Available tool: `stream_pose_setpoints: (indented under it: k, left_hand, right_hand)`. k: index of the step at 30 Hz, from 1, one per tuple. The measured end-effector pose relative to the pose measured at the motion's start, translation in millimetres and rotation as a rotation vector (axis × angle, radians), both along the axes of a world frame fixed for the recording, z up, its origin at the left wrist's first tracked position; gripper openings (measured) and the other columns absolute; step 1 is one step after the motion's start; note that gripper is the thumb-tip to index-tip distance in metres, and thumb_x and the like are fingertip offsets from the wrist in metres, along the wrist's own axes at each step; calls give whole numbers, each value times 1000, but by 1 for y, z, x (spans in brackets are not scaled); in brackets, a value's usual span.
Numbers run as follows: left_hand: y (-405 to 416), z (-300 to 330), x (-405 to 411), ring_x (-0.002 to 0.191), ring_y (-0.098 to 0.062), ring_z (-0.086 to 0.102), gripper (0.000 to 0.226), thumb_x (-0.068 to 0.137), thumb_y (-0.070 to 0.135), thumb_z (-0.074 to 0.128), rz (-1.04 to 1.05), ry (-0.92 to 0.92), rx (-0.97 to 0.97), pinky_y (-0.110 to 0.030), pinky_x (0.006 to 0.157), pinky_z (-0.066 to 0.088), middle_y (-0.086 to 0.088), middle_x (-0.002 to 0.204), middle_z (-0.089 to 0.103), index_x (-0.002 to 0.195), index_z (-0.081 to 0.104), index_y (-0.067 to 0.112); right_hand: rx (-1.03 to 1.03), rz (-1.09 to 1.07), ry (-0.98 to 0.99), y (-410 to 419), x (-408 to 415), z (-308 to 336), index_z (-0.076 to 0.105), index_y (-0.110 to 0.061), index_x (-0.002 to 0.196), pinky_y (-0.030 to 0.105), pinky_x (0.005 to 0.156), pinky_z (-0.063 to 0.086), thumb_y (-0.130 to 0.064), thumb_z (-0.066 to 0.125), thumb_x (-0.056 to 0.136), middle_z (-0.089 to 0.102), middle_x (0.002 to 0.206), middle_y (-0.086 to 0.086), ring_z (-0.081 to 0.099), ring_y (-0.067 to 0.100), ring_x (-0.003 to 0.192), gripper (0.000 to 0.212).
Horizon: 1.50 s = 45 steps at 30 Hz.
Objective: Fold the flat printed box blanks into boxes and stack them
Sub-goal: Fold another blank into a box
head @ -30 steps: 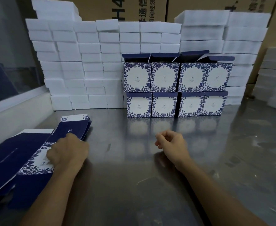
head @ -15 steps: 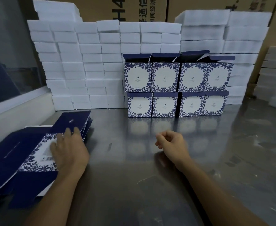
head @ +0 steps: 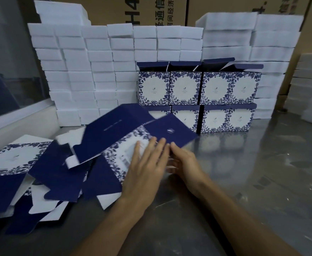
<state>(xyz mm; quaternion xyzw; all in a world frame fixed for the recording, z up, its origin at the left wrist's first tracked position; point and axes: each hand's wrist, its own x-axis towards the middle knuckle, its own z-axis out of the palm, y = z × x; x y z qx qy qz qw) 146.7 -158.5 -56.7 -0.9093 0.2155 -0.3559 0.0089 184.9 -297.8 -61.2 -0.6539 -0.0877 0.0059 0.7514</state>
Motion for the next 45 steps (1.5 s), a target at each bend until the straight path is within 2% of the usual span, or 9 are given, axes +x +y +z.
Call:
stream_pose_setpoints:
  k: [7, 11, 17, 22, 25, 32, 39, 42, 45]
  left_hand:
    - [4, -8, 3, 138, -25, 45, 49, 87, 7, 60, -260, 167, -171, -49, 112, 38, -11, 145, 52, 136, 57, 7]
    - [21, -5, 12, 127, -25, 54, 41, 97, 32, 42, -121, 117, -270, -53, 109, 36, -8, 134, 60, 122, 67, 13]
    - [57, -7, 24, 126, -37, 50, 45, 89, 32, 47, 202, 39, -488, -61, 104, 31, -17, 135, 54, 123, 64, 7]
    - [61, -6, 23, 132, -31, 42, 55, 78, 30, 49, 71, 152, -823, -54, 106, 30, -10, 142, 49, 129, 61, 12]
    - [62, -7, 24, 130, -31, 39, 46, 82, 28, 47, 218, 98, -828, -51, 102, 28, -9, 143, 48, 123, 64, 13]
    - [65, -12, 31, 116, -24, 55, 55, 81, -5, 61, 26, 304, -984, -39, 98, 45, -1, 125, 61, 131, 55, 17]
    - [66, -17, 32, 105, -28, 58, 49, 87, 3, 65, 6, 330, -813, -43, 92, 49, -5, 120, 56, 135, 57, 12]
    - [62, -17, 32, 103, -21, 58, 47, 91, 2, 61, -46, 311, -779, -33, 87, 46, 1, 110, 59, 137, 56, 12]
    - [50, -13, 26, 84, -15, 60, 14, 97, 20, 59, -107, 371, -922, -27, 73, 45, 9, 86, 63, 103, 71, 20]
  right_hand:
    - [217, -97, 92, 2, 5, -5, 68, -5, 114, 28, 71, 58, -28, 45, 107, 77, 102, 8, 74, 20, 93, 33]
    - [201, -386, 44, -9, 17, -12, 67, -9, 101, 38, 77, 59, -25, 47, 106, 77, 99, 8, 74, 21, 88, 26]
    - [218, -584, 73, -33, 29, -15, 64, -13, 87, 23, 53, 55, -28, 53, 104, 75, 74, -8, 71, 7, 65, 26]
    - [146, -715, 63, -43, 30, -15, 59, -9, 80, 31, 71, 56, -34, 57, 102, 67, 75, -1, 64, 14, 69, 33]
    - [136, -743, 35, -47, 26, -12, 57, -16, 74, 18, 53, 48, -32, 54, 103, 65, 64, -8, 61, 3, 53, 34]
    - [154, -696, 35, -48, 21, -9, 60, -13, 79, 34, 66, 47, -34, 49, 106, 62, 79, 9, 56, 22, 70, 36]
    - [90, -746, -13, -50, 17, -10, 51, -18, 73, 21, 45, 37, -35, 39, 107, 47, 49, -13, 43, 4, 45, 40]
    - [72, -627, -42, -42, 17, -6, 60, -18, 91, 28, 75, 53, -42, 33, 106, 67, 86, -4, 63, 15, 83, 38]
    - [169, -432, -200, -28, 12, 6, 46, -27, 147, 52, 113, 40, -48, 39, 104, 57, 144, 0, 54, 22, 132, 49]
